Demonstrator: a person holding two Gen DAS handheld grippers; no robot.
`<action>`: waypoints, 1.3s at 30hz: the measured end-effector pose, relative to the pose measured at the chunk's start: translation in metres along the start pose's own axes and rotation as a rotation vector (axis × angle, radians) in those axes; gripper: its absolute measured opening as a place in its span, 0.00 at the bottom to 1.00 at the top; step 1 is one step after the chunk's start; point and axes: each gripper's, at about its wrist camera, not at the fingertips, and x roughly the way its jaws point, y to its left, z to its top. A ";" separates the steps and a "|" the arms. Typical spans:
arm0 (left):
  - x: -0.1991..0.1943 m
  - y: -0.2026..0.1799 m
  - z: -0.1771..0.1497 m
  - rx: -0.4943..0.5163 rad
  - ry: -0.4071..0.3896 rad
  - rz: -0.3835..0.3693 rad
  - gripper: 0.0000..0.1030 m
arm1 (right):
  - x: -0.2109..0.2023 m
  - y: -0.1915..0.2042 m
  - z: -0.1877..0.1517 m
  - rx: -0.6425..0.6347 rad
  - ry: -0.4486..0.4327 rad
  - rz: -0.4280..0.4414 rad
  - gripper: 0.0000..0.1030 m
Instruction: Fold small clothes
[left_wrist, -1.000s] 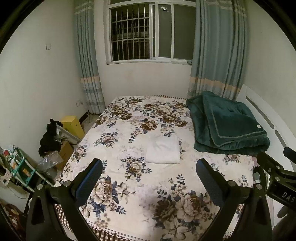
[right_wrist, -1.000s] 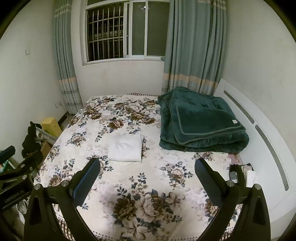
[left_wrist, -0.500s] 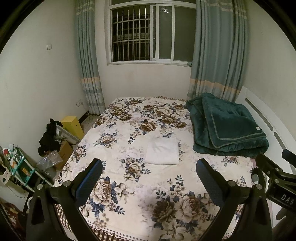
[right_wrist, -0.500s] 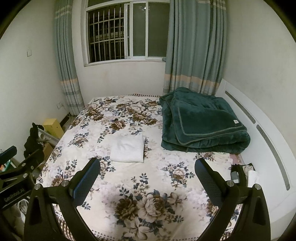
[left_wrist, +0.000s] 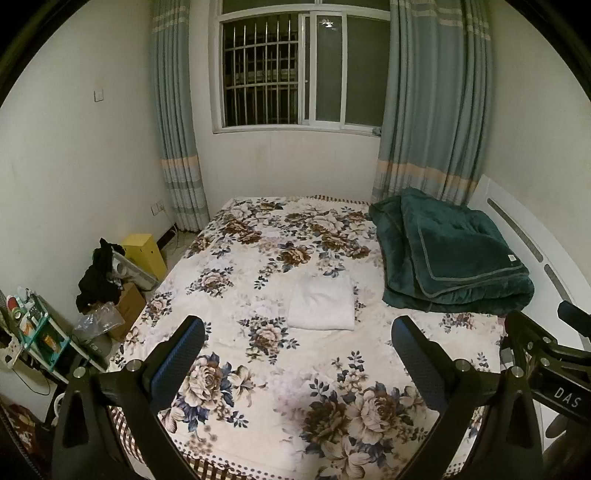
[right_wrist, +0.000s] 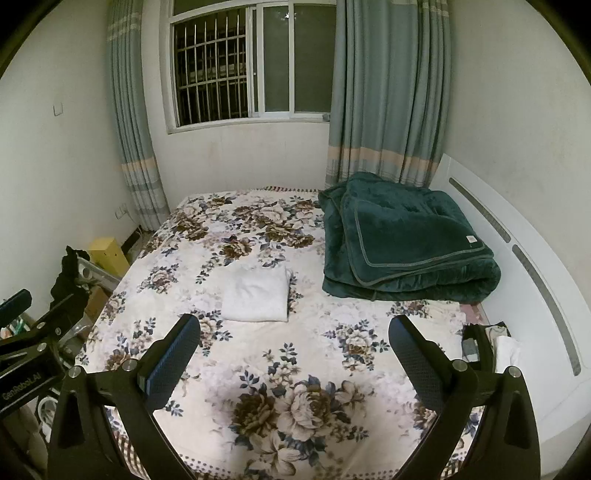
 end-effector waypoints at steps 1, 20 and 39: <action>0.000 0.000 0.000 0.001 -0.002 0.000 1.00 | 0.000 0.001 0.000 0.000 0.000 -0.001 1.00; -0.005 0.000 0.003 -0.005 -0.006 0.000 1.00 | -0.007 0.005 -0.004 0.017 -0.008 -0.007 1.00; -0.010 -0.001 0.003 -0.009 -0.013 0.001 1.00 | -0.010 0.006 -0.008 0.028 -0.011 -0.009 1.00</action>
